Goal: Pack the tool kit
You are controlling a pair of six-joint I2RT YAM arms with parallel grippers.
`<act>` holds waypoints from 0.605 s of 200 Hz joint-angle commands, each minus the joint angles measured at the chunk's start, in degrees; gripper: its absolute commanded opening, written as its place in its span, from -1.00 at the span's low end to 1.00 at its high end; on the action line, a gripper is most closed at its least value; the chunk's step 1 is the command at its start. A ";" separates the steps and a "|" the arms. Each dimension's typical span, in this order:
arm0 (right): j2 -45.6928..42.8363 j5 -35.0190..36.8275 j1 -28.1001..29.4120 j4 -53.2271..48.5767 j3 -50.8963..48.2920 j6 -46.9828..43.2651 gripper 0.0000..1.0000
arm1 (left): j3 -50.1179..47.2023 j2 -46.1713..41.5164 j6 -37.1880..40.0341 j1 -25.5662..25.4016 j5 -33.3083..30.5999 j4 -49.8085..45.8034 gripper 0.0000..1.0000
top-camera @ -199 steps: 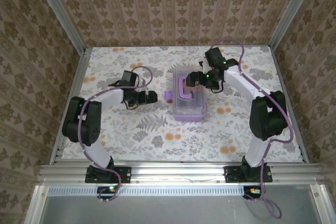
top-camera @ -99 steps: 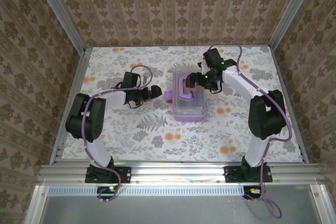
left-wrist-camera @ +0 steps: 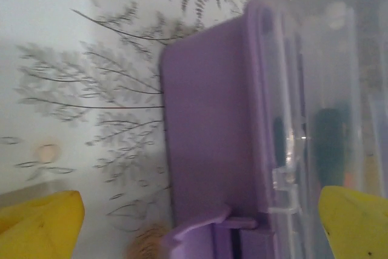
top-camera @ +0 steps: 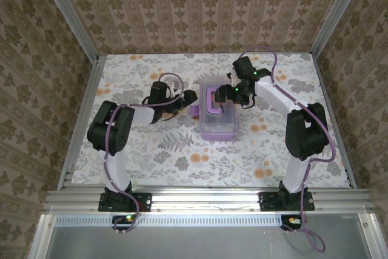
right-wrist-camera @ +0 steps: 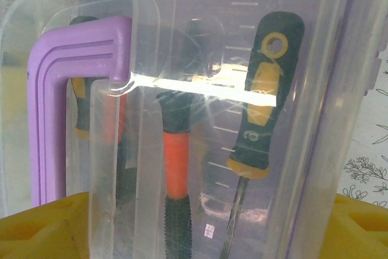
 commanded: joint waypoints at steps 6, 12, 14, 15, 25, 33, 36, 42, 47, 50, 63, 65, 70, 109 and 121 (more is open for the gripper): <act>1.49 0.98 0.34 -0.51 0.95 -0.54 0.51 | -3.77 0.60 -7.93 -1.25 3.38 11.96 1.00; 1.62 0.89 0.37 -0.56 1.09 -0.60 0.49 | -5.08 0.33 -9.39 -1.22 3.38 14.18 1.00; 1.62 0.89 0.36 -0.56 1.05 -0.60 0.48 | -5.52 0.21 -9.80 -1.21 3.34 14.82 1.00; 1.67 0.89 0.35 -0.56 1.08 -0.61 0.48 | -5.75 0.17 -9.94 -1.19 3.32 15.08 1.00; 1.81 0.85 0.34 -0.64 1.23 -0.52 0.47 | -7.81 -0.50 -11.63 -1.20 2.96 17.41 1.00; 1.96 0.89 0.44 -0.69 1.28 -0.46 0.45 | -9.03 -1.08 -12.38 -1.25 2.77 18.70 1.00; 1.97 0.89 0.39 -0.66 1.23 -0.43 0.45 | -9.40 -1.36 -12.61 -1.19 2.70 19.14 1.00; 2.08 0.82 0.42 -0.64 1.26 -0.45 0.45 | -10.03 -1.84 -12.80 -1.25 2.53 19.45 1.00; 2.19 0.79 0.42 -0.65 1.27 -0.44 0.45 | -10.39 -2.32 -12.83 -1.21 2.38 19.54 1.00; 2.18 0.80 0.44 -0.64 1.24 -0.45 0.45 | -10.53 -2.51 -12.81 -1.25 2.29 19.59 1.00; 2.23 0.80 0.42 -0.77 1.31 -0.43 0.45 | -10.73 -3.40 -12.76 -1.24 2.24 19.53 1.00; 2.30 0.80 0.42 -0.74 1.31 -0.48 0.45 | -10.73 -3.47 -12.73 -1.26 2.24 19.48 1.00; 2.27 0.87 0.47 -0.74 1.36 -0.55 0.45 | -10.58 -3.68 -12.73 -1.23 2.24 19.39 1.00; 2.25 0.88 0.78 -1.35 1.61 -0.91 0.49 | -8.48 -3.83 -13.05 -1.22 2.22 19.46 1.00; 2.26 0.89 0.88 -1.43 1.72 -0.92 0.55 | -7.87 -3.82 -13.37 -1.25 2.22 19.68 1.00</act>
